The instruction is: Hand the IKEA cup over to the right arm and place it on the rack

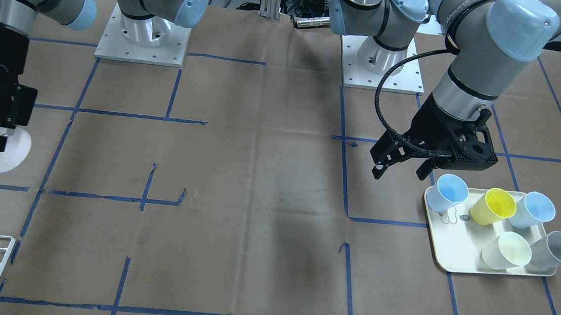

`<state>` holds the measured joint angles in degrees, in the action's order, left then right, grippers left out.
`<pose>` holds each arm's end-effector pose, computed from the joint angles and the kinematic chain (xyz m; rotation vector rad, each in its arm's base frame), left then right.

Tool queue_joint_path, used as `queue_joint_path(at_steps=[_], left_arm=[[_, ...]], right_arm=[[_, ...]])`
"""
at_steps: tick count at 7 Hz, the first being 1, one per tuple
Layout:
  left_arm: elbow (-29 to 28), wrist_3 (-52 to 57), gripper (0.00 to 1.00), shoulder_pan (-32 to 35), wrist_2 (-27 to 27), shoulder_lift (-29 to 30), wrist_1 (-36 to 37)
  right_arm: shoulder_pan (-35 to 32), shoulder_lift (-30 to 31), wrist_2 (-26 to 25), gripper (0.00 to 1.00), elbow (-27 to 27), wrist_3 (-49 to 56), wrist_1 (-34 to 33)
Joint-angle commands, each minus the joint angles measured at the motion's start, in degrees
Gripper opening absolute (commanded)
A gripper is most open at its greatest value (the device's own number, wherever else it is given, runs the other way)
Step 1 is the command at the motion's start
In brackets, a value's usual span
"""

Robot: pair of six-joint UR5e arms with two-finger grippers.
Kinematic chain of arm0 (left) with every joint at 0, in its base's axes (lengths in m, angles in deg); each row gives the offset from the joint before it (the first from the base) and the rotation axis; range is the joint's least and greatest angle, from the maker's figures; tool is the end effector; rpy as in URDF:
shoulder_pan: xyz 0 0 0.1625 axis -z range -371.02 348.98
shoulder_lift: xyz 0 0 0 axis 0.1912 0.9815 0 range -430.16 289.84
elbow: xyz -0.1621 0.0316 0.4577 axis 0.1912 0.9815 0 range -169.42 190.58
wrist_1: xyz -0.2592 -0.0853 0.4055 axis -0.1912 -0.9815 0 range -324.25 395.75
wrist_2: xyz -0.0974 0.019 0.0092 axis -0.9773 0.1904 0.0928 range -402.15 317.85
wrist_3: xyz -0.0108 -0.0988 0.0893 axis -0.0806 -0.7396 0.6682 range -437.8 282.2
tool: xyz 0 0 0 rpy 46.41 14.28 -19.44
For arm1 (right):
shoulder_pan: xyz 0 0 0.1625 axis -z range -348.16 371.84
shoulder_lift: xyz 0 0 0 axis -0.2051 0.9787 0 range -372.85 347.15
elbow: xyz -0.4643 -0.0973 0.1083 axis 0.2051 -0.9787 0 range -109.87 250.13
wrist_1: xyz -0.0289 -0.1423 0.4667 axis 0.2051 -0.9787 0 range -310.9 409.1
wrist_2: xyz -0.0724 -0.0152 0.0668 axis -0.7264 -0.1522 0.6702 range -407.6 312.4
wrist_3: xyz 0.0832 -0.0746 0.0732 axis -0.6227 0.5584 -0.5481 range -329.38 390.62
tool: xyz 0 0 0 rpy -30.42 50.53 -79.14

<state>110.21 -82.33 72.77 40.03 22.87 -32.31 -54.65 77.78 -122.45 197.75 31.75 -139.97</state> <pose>-0.0852 -0.6171 0.4308 0.2639 -2.9863 0.2464 -0.0574 -0.5538 0.3938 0.3081 2.6567 -1.6432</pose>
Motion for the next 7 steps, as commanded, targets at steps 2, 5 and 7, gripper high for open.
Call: queue_joint_path(at_steps=[2,5,7], left_arm=[[-7.1,-0.3,0.99,3.9,7.7,-0.8,-12.2],[-6.4,0.3,0.99,4.4,7.5,-2.3,-13.2],[-6.3,0.5,0.99,4.4,7.4,-2.5,-13.3]], right_arm=[[3.6,-11.4,0.8,0.25,-8.5,1.9,-13.1],[4.7,-22.5,1.5,0.25,-19.9,5.5,-13.2],[4.7,-30.2,4.7,0.26,-27.4,5.4,-12.3]])
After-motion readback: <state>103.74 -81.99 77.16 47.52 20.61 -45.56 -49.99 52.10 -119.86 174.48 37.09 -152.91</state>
